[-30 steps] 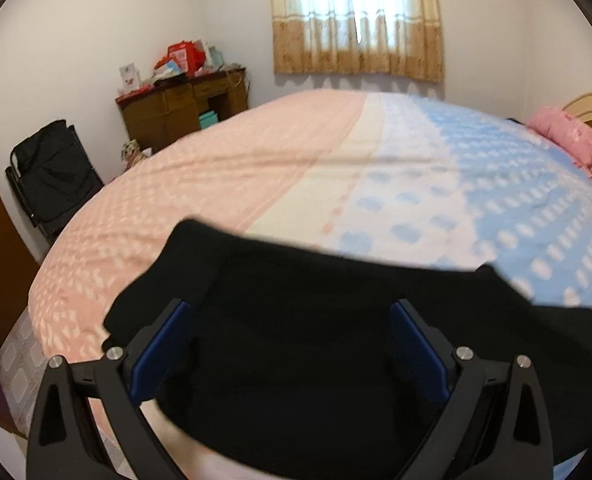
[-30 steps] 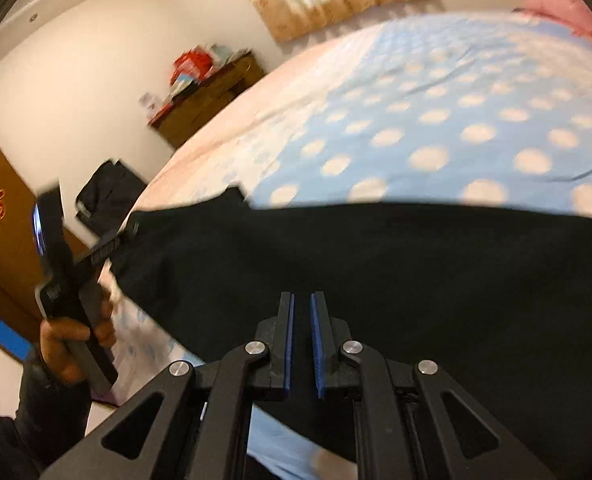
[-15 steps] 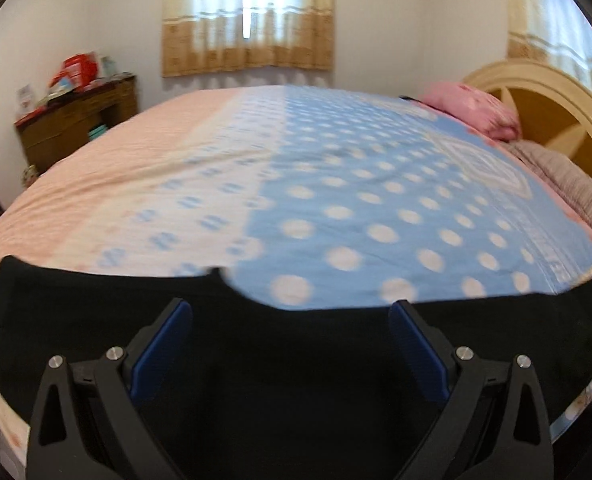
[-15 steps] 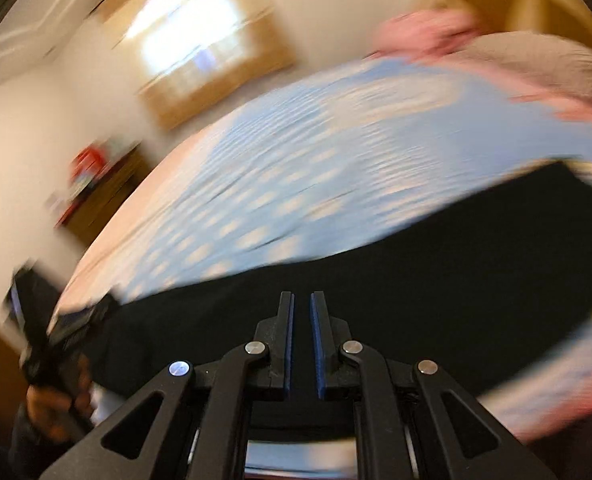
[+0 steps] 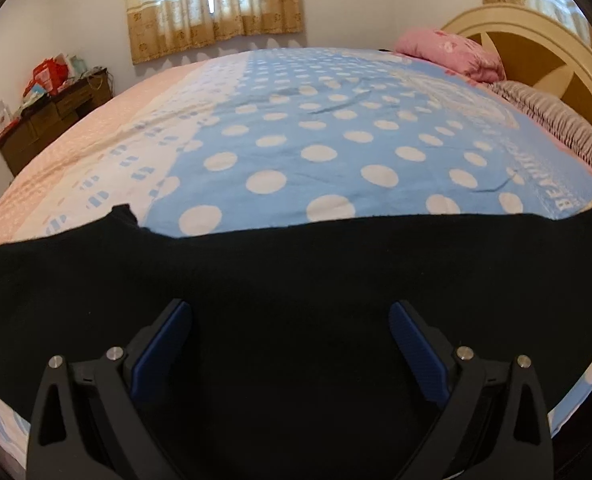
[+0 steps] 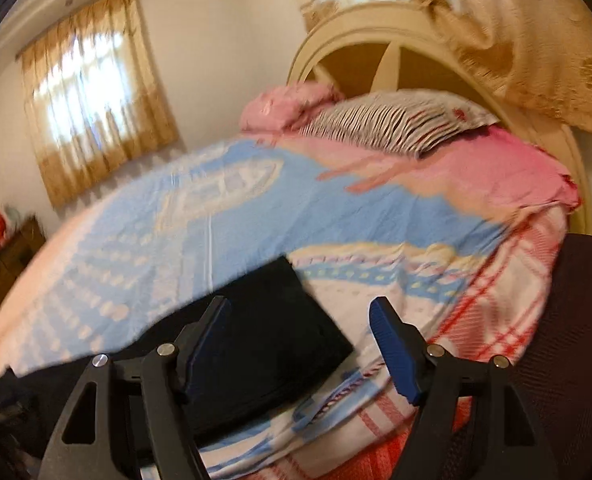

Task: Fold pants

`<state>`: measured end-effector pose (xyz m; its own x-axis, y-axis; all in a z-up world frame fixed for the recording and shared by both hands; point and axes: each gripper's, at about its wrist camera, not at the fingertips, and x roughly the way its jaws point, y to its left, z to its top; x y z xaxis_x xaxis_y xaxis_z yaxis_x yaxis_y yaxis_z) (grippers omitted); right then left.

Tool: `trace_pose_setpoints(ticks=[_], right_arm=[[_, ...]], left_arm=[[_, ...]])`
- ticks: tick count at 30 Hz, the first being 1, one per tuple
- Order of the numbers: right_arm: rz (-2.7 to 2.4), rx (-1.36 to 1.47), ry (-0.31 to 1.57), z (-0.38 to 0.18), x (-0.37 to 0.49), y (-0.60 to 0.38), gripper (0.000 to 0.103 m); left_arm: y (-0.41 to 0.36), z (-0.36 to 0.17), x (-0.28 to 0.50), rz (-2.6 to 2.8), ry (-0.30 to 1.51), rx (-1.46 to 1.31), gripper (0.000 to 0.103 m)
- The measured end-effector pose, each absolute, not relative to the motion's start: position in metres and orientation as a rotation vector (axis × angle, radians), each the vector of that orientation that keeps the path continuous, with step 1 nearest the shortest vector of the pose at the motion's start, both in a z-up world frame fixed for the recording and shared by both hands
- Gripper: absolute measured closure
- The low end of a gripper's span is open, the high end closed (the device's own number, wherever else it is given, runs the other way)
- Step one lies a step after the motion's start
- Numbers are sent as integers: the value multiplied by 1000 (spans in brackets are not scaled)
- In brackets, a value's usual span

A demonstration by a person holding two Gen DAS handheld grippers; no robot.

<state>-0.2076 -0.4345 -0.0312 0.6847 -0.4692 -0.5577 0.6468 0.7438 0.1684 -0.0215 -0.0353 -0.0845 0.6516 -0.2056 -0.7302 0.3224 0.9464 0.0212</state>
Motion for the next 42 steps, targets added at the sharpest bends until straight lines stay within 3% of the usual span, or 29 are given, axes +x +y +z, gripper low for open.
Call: trace_pose_setpoints(ticks=[3, 5, 10, 14, 18, 26, 39, 42], right_arm=[[-637, 356, 582, -42, -196, -437, 36], [-598, 353, 589, -44, -193, -433, 52], [-637, 205, 714, -53, -179, -417, 65], [-620, 220, 731, -51, -180, -416, 88], [-560, 302, 637, -28, -186, -407, 90], [-180, 170, 560, 13, -136, -292, 90], [201, -55, 700, -73, -56, -120, 89], [232, -75, 752, -92, -50, -104, 84]], left_arm=[[-33, -81, -22, -281, 802, 151, 2], [-30, -77, -23, -276, 794, 149, 2], [-23, -74, -20, -267, 796, 123, 2], [-20, -77, -18, -271, 809, 110, 2], [-13, -75, -19, -277, 806, 93, 2], [8, -68, -16, -249, 783, 51, 2], [51, -68, -15, -181, 769, 21, 2], [61, -70, -12, -160, 773, 11, 2]])
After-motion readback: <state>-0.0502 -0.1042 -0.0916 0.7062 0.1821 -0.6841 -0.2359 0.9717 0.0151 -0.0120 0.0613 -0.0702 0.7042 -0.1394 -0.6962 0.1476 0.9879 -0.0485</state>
